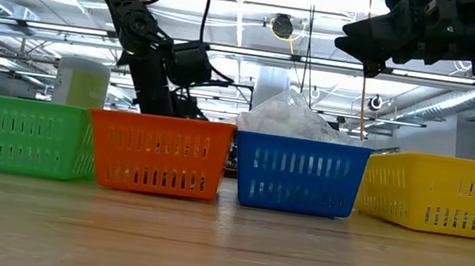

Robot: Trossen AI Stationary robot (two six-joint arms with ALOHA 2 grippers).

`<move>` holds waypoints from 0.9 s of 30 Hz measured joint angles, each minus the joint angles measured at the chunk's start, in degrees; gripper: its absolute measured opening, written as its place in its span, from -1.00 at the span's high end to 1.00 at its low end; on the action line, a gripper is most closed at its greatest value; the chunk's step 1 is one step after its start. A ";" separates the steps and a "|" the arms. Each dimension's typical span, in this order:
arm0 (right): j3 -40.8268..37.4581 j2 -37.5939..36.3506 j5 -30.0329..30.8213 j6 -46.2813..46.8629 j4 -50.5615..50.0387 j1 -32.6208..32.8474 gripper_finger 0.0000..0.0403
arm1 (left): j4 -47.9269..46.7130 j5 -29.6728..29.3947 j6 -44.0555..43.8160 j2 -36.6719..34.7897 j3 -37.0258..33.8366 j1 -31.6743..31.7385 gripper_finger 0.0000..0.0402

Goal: Pick & Place Travel size toiletries
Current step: Put the black mirror into the orange basket

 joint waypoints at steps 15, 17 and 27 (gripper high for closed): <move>0.00 0.00 0.01 0.00 -0.44 0.00 0.23 | -4.16 13.16 9.53 -6.51 -0.37 2.16 0.11; 0.00 -0.01 0.01 0.00 -0.45 0.00 0.23 | -4.71 15.64 10.82 -7.35 -0.37 2.72 0.03; 0.00 -0.01 0.01 0.00 -0.44 0.00 0.23 | -16.22 11.91 8.93 -6.85 -0.28 1.09 -0.31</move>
